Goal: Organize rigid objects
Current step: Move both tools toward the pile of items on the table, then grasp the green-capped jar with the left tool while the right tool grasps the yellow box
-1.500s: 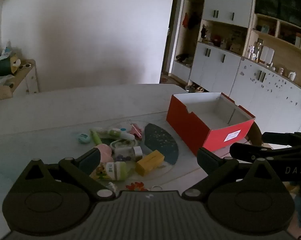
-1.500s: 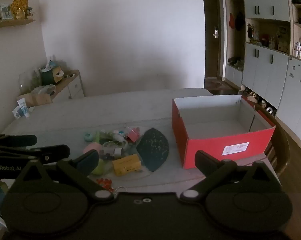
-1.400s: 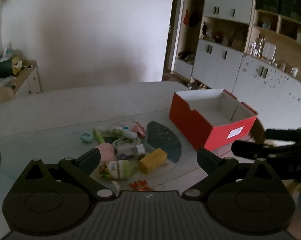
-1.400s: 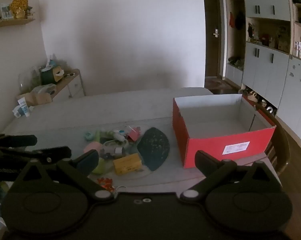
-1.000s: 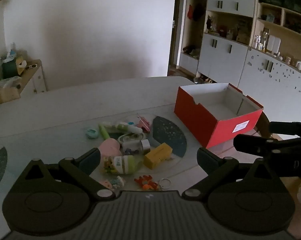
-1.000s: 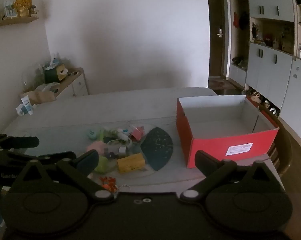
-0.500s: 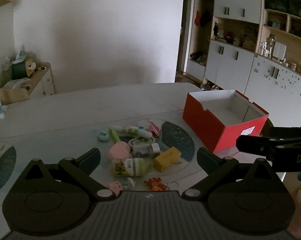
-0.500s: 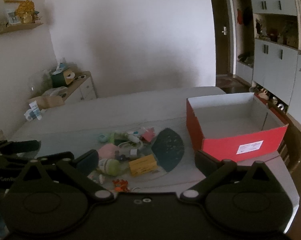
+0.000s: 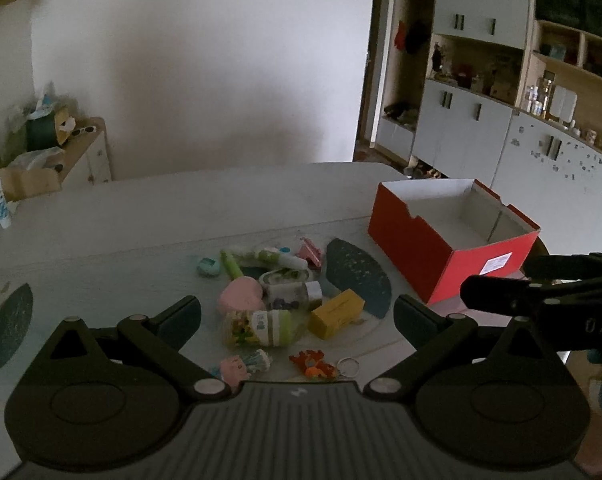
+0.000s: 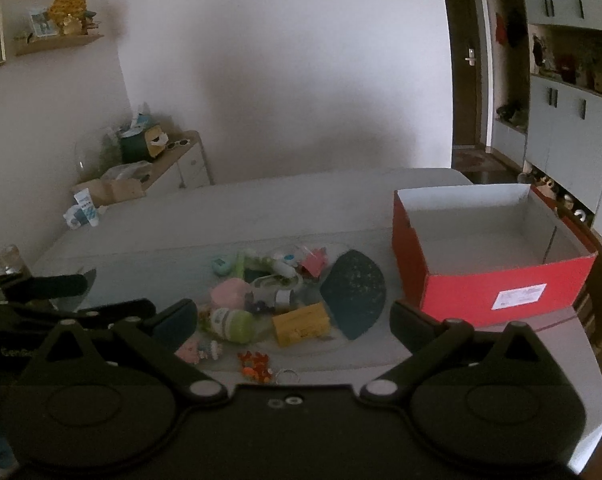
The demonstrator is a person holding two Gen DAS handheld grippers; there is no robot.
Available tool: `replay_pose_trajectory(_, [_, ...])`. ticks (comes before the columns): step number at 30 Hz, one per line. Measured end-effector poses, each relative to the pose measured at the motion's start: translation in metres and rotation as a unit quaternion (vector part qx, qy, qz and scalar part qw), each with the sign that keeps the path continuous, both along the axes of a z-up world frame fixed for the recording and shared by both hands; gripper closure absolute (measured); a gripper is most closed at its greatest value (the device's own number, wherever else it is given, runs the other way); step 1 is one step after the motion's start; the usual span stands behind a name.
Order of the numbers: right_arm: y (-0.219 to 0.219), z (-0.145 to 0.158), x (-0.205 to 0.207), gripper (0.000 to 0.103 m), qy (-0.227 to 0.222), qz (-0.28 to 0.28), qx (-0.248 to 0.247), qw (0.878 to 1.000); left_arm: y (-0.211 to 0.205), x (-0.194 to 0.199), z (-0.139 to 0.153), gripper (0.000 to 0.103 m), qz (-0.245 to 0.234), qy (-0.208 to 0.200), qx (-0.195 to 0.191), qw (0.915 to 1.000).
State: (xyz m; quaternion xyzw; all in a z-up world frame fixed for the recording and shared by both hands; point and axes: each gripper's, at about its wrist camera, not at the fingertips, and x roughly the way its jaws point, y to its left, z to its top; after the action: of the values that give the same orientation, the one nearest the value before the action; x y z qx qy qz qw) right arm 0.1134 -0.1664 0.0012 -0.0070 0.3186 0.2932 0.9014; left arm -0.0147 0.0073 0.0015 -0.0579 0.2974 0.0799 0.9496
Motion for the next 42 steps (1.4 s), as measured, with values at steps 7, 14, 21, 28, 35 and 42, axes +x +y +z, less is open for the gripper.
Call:
replay_pose_trajectory(7, [0.008,-0.008,0.013,0.0,0.004,0.012,-0.002,1.0,0.007,0.008,-0.005,0.0,0.011,0.009,0.009,0.9999])
replay_pose_trajectory(14, [0.016,-0.016,0.032,0.002,0.008,0.028,-0.005,1.0,0.023,0.025,-0.011,0.0,0.026,0.012,-0.004,0.9996])
replay_pose_trajectory(21, [0.027,-0.027,0.058,0.002,0.02,0.063,-0.016,0.998,0.039,0.055,-0.026,0.0,0.053,0.018,-0.001,0.9984])
replay_pose_trajectory(28, [0.042,-0.05,0.09,0.005,0.052,0.118,-0.031,0.991,0.055,0.079,-0.056,0.0,0.066,0.045,0.004,0.9968])
replay_pose_trajectory(35, [0.061,-0.081,0.104,0.007,0.068,0.163,-0.077,0.981,0.062,0.098,-0.094,0.0,0.074,0.081,-0.012,0.9939])
replay_pose_trajectory(42, [0.075,-0.114,0.118,0.011,0.074,0.182,-0.121,0.973,0.057,0.118,-0.117,0.0,0.045,0.096,-0.004,0.9944])
